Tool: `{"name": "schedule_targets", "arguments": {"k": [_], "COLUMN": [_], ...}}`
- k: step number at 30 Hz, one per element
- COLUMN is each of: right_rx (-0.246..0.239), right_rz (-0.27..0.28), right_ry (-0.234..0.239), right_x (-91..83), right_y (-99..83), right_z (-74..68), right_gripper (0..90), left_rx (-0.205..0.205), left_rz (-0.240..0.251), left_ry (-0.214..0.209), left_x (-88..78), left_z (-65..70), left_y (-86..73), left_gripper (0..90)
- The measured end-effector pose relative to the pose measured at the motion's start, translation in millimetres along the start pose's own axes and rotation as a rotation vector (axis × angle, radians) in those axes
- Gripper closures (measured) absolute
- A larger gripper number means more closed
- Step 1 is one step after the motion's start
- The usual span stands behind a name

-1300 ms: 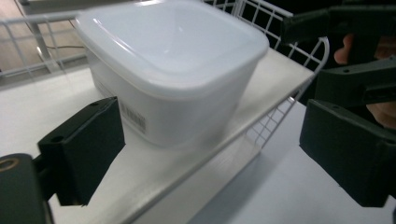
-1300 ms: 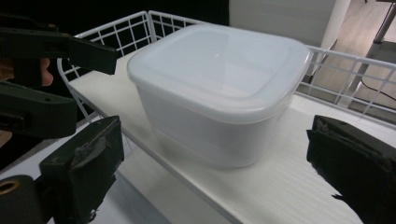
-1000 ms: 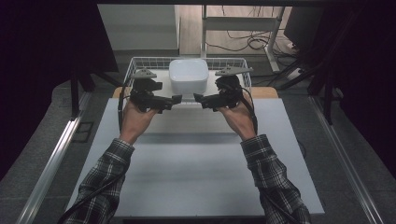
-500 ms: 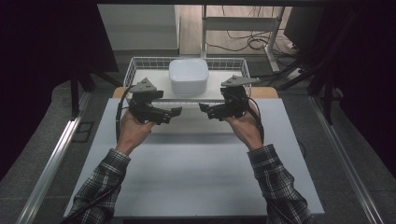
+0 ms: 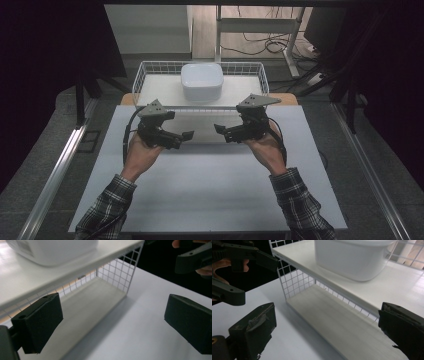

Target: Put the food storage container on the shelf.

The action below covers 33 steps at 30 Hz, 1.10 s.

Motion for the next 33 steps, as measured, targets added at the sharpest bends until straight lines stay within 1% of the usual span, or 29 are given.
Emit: {"name": "schedule_targets", "arguments": {"k": [3, 5, 8, 10, 13, 17, 21, 24, 26, 27, 29, 33], "right_rx": [-0.003, -0.005, -0.015, -0.024, -0.035, -0.036, -0.035, -0.039, -0.038, -0.033, -0.022, -0.012], "right_rz": [-0.003, -0.005, -0.007, -0.007, -0.010, -0.017, -0.025, -0.056, -0.058, -0.056, -0.061, -0.061], "right_ry": [0.008, 0.017, 0.029, 0.032, 0.037, 0.046, 0.053, 0.045, 0.037, 0.040, 0.044, 0.047], "right_x": [0.1, 0.7, 1.9, 2.2, 2.9, 4.1, 6.9, 10.8, 11.5, 11.5, 11.1, 7.9], "right_y": [-7.0, -11.5, -18.3, -22.8, -29.9, -41.0, -54.5, -63.3, -67.7, -69.8, -74.9, -84.7], "right_z": [-5.0, -8.4, -13.4, -16.4, -21.2, -26.0, -27.2, -25.5, -24.9, -24.7, -24.8, -23.6], "right_gripper": [1.2, 1.2, 1.2, 1.2, 1.2, 1.2, 1.2, 0.1, 0.0, 0.0, 0.0, 0.0], "left_rx": [0.010, 0.008, 0.020, 0.024, 0.018, 0.014, -0.008, -0.018, -0.013, -0.018, -0.027, -0.026], "left_rz": [-0.014, -0.016, -0.026, -0.032, -0.027, -0.028, -0.025, -0.028, -0.044, -0.040, -0.038, -0.045], "left_ry": [0.004, 0.000, 0.012, 0.009, 0.012, 0.017, 0.016, 0.017, 0.029, 0.030, 0.018, 0.025], "left_x": [1.4, 2.5, 3.8, 4.9, 5.6, 6.1, 7.0, 8.2, 8.6, 8.3, 7.5, 5.8], "left_z": [5.3, 8.6, 13.7, 16.8, 21.2, 25.5, 28.7, 29.9, 30.7, 31.3, 32.3, 36.4], "left_y": [-8.1, -14.0, -22.6, -28.3, -36.7, -47.8, -63.3, -73.6, -77.9, -79.8, -83.4, -91.2], "left_gripper": [1.4, 1.6, 1.7, 1.9, 2.0, 2.1, 2.4, 2.5, 2.4, 2.5, 2.4, 2.0]}}
Point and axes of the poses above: each handheld gripper's, and its own axes: x roughly forward along the jaws, y roughly out of its top, z roughly to its right, the point moved 1 cm from there along x, roughly forward along the jaws, and after that the axes turned 3 degrees about x, right-handed, at the moved point
